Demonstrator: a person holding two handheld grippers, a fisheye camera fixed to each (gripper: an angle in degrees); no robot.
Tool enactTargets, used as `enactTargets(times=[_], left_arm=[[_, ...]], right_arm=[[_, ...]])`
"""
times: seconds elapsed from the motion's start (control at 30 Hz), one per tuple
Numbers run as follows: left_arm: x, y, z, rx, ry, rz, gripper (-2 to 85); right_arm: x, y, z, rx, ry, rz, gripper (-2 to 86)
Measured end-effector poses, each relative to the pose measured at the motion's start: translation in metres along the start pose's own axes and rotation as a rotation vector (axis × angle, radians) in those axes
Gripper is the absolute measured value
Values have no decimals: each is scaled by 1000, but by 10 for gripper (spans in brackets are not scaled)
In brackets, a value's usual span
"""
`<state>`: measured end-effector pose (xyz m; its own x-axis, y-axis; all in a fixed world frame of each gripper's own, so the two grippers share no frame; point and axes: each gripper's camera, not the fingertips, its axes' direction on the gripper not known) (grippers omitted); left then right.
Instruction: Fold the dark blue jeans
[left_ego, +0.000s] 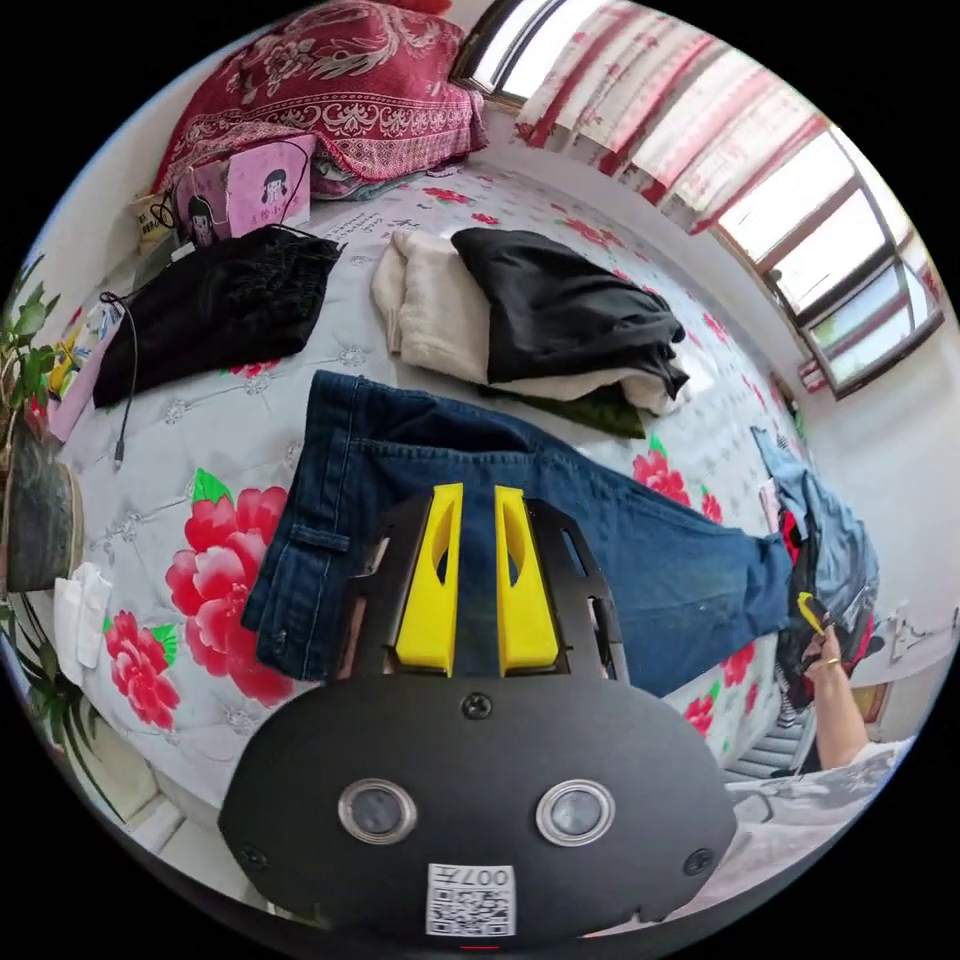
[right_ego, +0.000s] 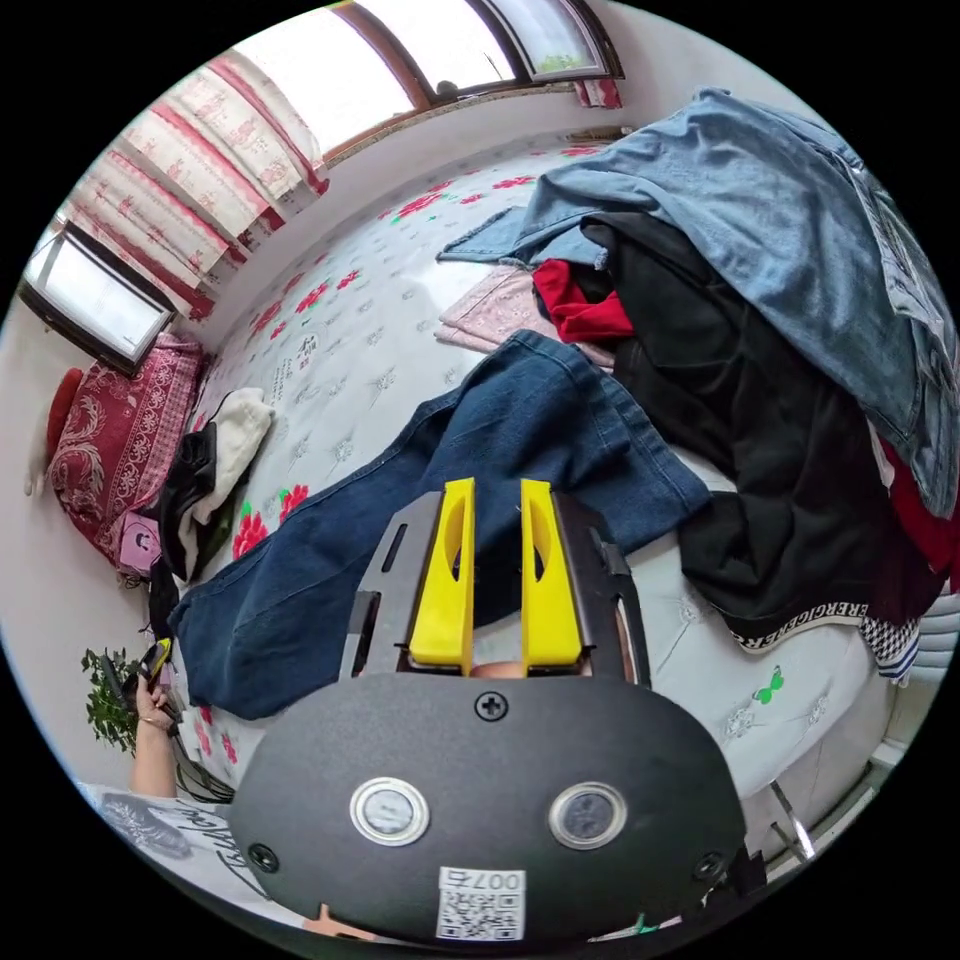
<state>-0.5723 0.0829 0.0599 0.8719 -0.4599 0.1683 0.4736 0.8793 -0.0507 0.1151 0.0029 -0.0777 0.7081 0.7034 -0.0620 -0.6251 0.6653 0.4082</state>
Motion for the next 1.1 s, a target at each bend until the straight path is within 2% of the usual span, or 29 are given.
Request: enactTargets(times=[0.17,0.3,0.33,0.43,0.47,0.6,0.67,0.73,0.8,0.83,0.9,1.03,1.1], left_arm=[[1,27,-3,22,-66,-102,59],[10,14,24,-54,-65,-144,62],[12,11,29,-64,-78,-140,62],[27,-2,58,-137,-155,-97,63],[30,-6,69,-163,-170,-90,63],[33,-20,76,-186,-155,-125,62],[41,-25,76,-187,-178,-124,61],[57,-27,70,-174,-213,-106,58],[95,-22,43,-79,-173,16,51],[106,-19,35,-52,-152,54,52],[157,-4,8,10,-43,256,66],[232,22,19,-65,89,571,100],[270,34,54,-201,142,729,115]], right_arm=[[41,-29,35,-30,-61,130,65],[58,-51,86,-140,-153,225,57],[60,-53,93,-112,-146,251,44],[60,-63,101,-121,-213,216,13],[56,-66,89,-66,-223,160,7],[49,-68,34,104,-195,2,1],[52,-62,27,127,-34,-17,2],[68,-55,40,108,105,63,4],[84,-51,54,-20,35,128,10],[84,-41,54,-13,-33,137,13],[63,-19,51,62,-88,54,17],[-18,39,81,-6,-234,-206,32],[-61,65,102,-80,-275,-322,38]])
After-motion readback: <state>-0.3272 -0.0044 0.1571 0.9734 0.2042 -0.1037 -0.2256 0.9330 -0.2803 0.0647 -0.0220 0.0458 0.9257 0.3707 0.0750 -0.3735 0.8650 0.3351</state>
